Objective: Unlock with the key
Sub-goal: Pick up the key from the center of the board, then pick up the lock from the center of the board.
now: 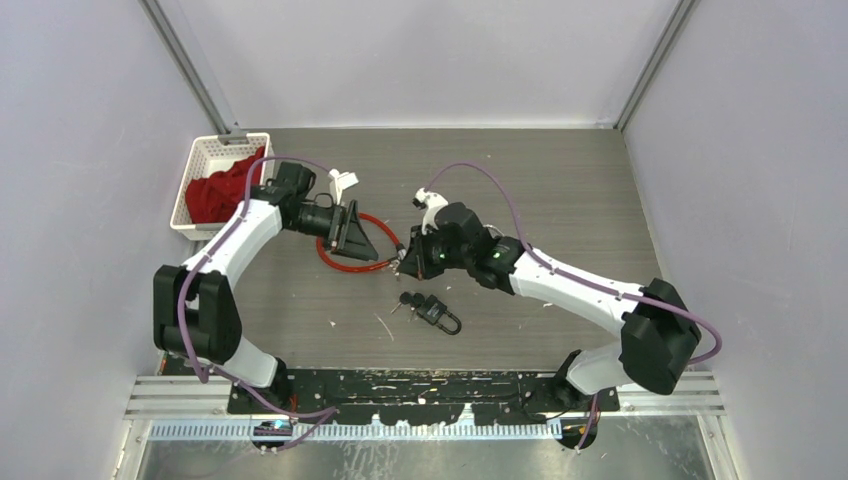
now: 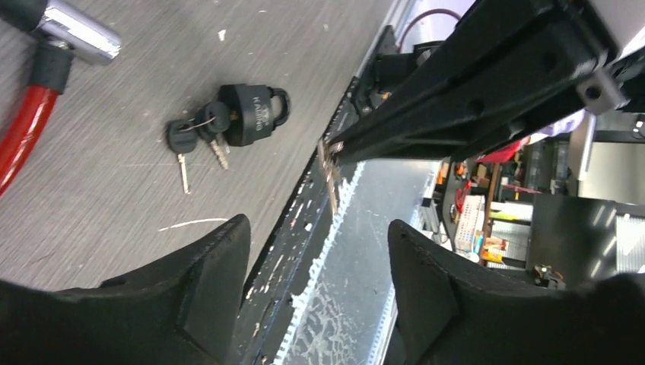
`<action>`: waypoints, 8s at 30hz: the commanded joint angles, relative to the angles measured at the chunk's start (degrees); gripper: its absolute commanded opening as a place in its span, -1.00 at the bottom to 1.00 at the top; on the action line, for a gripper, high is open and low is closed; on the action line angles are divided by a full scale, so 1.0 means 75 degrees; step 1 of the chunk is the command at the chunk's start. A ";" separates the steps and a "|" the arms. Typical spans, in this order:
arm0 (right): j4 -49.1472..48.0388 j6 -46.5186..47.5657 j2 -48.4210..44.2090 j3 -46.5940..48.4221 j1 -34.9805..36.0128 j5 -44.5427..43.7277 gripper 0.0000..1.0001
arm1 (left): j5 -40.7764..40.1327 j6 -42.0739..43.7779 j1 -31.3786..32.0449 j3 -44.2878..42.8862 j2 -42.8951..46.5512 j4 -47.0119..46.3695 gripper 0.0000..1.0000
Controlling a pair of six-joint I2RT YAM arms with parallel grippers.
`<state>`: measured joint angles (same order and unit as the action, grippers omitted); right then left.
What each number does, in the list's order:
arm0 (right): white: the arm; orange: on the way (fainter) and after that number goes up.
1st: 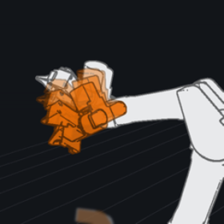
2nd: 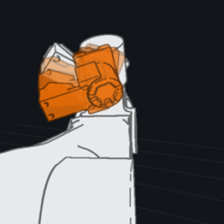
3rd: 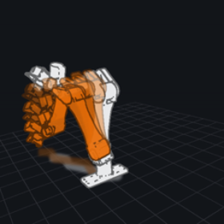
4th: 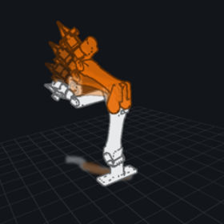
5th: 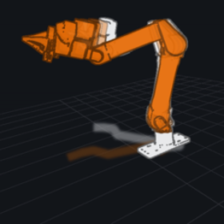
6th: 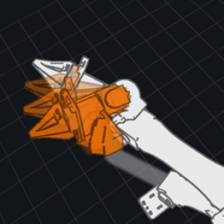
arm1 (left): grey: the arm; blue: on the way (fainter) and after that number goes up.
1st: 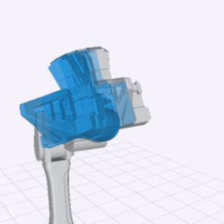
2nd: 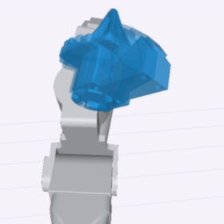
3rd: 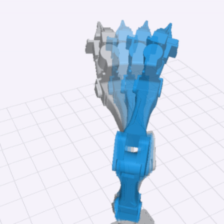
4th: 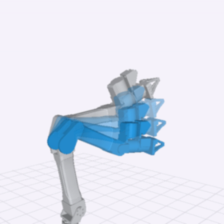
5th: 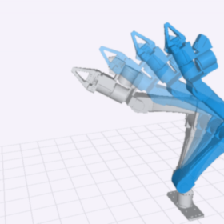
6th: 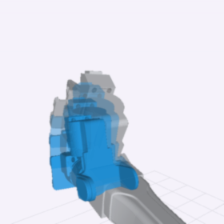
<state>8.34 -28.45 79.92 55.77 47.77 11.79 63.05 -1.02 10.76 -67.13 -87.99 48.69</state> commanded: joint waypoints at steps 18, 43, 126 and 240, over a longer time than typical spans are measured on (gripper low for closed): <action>-0.0284 -0.0051 -0.0222 0.0850 0.0873 -0.1522 -0.98 | 0.0500 -0.0112 0.0316 0.0260 0.0728 -0.0496 -0.52; -0.0650 0.0147 -0.0407 0.0669 0.0854 -0.0735 0.06 | -0.1263 0.1324 0.0418 -0.0522 0.0568 0.1025 -1.00; -0.5537 -0.3216 -0.0178 -0.1267 -0.1066 0.4962 -0.99 | -0.0503 0.2917 0.0971 -0.1623 0.0770 0.2804 -0.05; 0.3093 0.1285 -0.2770 0.1392 -0.0851 0.2039 -0.98 | -0.3544 0.8155 0.2485 -0.0068 0.4274 -0.0601 -1.00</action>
<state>28.25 -23.14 61.32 60.97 37.85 28.14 32.12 62.81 29.39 -69.14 -57.39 53.93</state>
